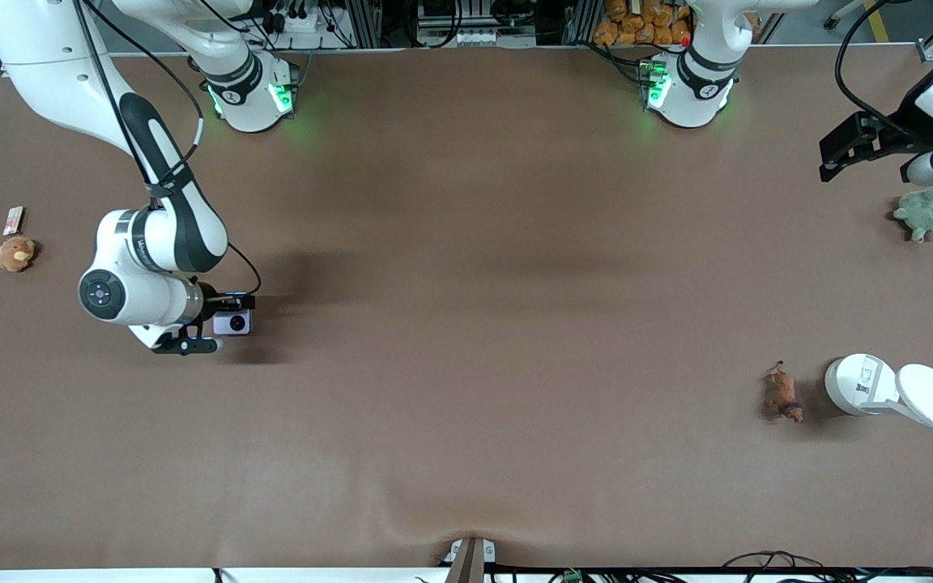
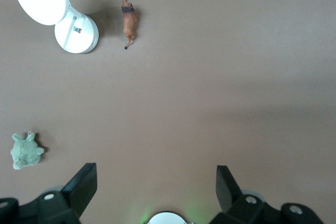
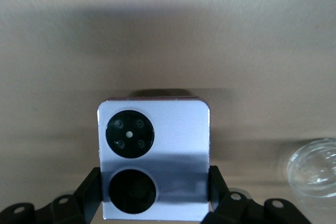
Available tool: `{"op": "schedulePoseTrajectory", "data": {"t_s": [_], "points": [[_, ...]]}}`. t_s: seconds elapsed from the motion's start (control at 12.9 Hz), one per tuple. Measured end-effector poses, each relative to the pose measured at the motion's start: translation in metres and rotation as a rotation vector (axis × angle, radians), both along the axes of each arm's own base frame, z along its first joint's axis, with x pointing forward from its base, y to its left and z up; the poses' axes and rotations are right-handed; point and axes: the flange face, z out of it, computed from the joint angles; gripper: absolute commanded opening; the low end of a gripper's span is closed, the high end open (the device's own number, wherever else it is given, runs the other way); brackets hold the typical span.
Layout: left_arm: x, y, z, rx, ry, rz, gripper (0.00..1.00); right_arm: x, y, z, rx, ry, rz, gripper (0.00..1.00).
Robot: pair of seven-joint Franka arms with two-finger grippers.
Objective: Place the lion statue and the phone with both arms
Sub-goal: 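Lower the phone beside the glass cup with the right gripper, then open the right gripper and raise it away from the phone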
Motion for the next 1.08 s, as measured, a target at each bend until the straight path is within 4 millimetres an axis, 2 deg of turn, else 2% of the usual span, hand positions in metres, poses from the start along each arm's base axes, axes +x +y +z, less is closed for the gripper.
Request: {"op": "schedulePoseTrajectory", "data": {"t_s": [0.15,0.23,0.31,0.39,0.7,0.85,1.08], "points": [[-0.002,0.000,-0.003,0.002,0.020,-0.017,1.00,-0.007,0.002,-0.006,0.004,0.014,0.013,0.00],[-0.002,0.000,-0.004,0.002,0.021,-0.025,1.00,-0.010,0.002,-0.008,0.004,0.021,0.016,0.22],[-0.002,0.000,-0.004,0.002,0.022,-0.033,1.00,-0.013,0.003,-0.010,0.005,0.027,0.018,0.85],[-0.002,0.000,-0.004,0.002,0.023,-0.039,1.00,-0.015,0.003,-0.012,0.005,0.031,0.019,1.00],[-0.002,0.000,-0.004,0.001,0.022,-0.040,1.00,-0.011,0.004,-0.004,0.007,0.042,0.022,1.00],[-0.002,0.000,-0.004,0.001,0.021,-0.040,1.00,0.004,0.006,0.020,0.012,0.060,0.027,1.00],[-0.002,-0.001,-0.004,0.001,0.021,-0.041,1.00,0.040,0.009,0.075,0.027,0.013,0.058,1.00]]}}
